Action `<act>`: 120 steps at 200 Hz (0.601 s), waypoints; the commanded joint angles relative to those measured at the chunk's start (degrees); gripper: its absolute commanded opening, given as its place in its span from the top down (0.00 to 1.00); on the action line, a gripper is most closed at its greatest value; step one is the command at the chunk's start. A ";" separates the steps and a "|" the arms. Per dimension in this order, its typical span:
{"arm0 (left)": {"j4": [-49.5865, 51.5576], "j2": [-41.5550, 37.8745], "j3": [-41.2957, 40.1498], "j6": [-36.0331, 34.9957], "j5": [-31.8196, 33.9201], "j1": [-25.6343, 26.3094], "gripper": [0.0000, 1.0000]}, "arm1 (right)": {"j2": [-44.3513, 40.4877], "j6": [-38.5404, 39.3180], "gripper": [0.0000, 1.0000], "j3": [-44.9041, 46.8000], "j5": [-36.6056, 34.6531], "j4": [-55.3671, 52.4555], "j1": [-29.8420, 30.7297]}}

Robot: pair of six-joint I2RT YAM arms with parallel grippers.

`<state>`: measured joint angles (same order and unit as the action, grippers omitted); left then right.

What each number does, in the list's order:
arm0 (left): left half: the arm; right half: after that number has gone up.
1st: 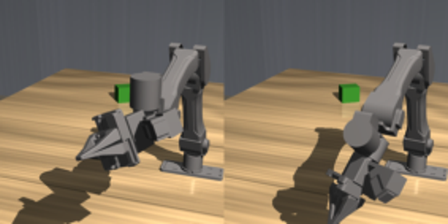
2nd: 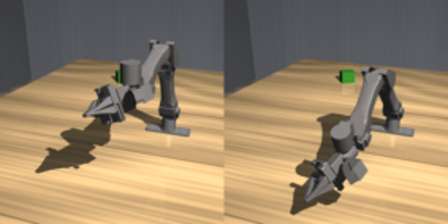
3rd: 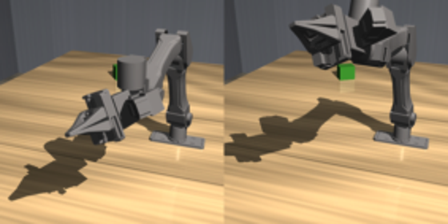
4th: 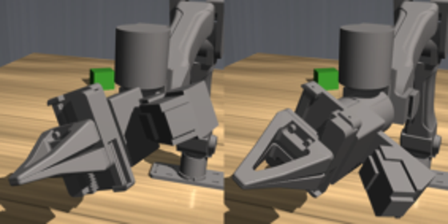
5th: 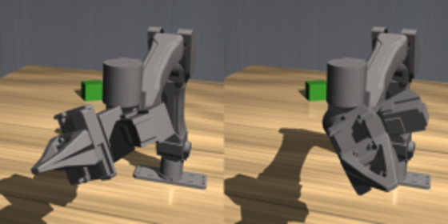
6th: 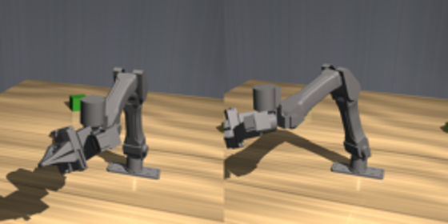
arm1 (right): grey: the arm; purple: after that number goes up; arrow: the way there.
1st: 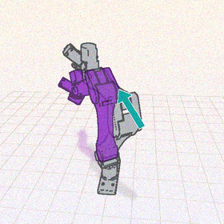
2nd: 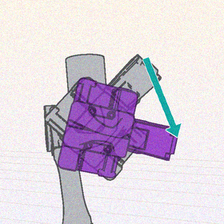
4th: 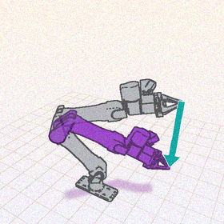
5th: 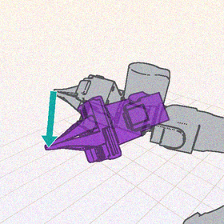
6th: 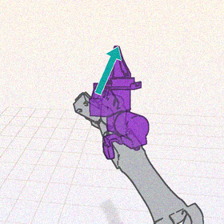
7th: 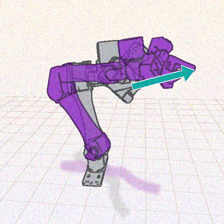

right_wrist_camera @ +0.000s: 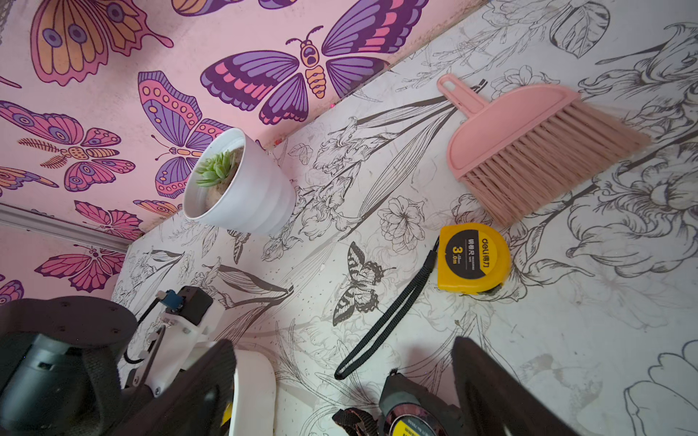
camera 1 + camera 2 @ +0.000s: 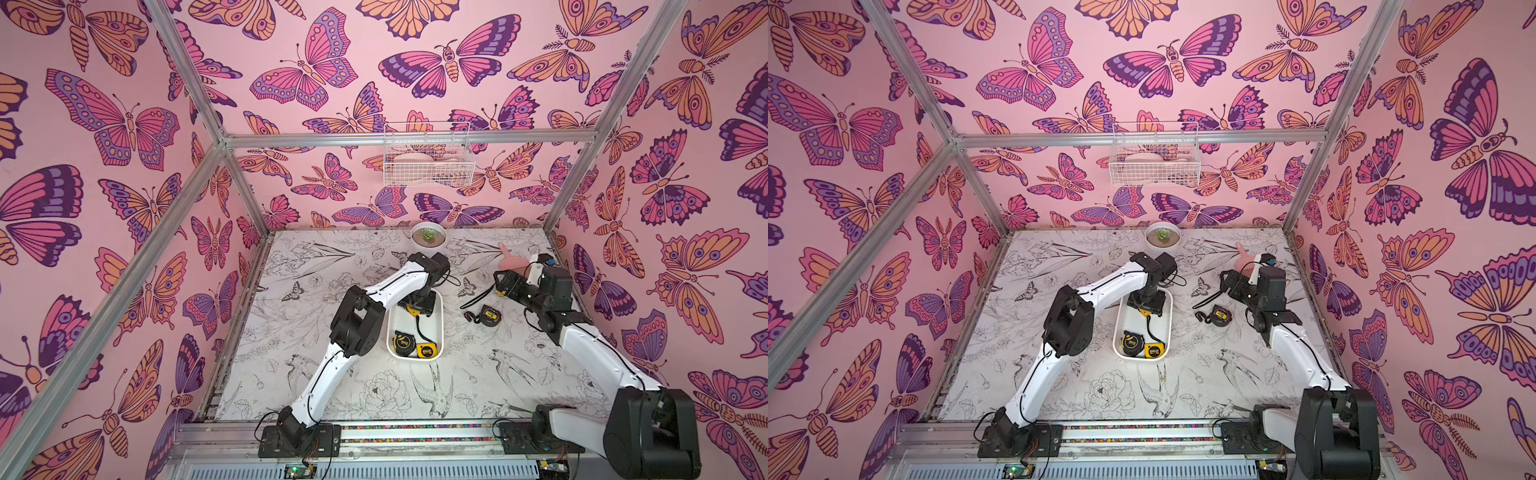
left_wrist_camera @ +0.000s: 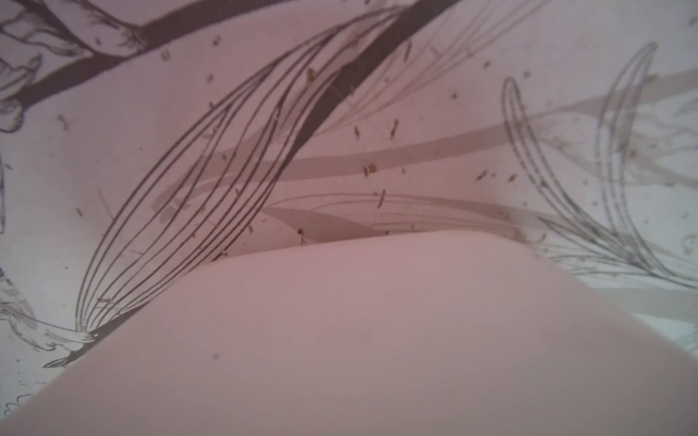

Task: Take the tape measure out of the storage box
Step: Pick up the tape measure from the storage box.

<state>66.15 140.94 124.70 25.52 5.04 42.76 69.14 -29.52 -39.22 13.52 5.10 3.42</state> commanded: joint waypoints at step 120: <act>-0.14 -1.98 -3.01 -1.86 1.91 -0.40 0.02 | -2.59 1.15 0.07 -0.24 -0.25 -2.25 0.39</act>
<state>65.80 139.63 122.63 22.98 6.90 42.65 67.53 -29.30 -39.22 13.54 3.70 3.42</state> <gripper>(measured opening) 0.976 0.931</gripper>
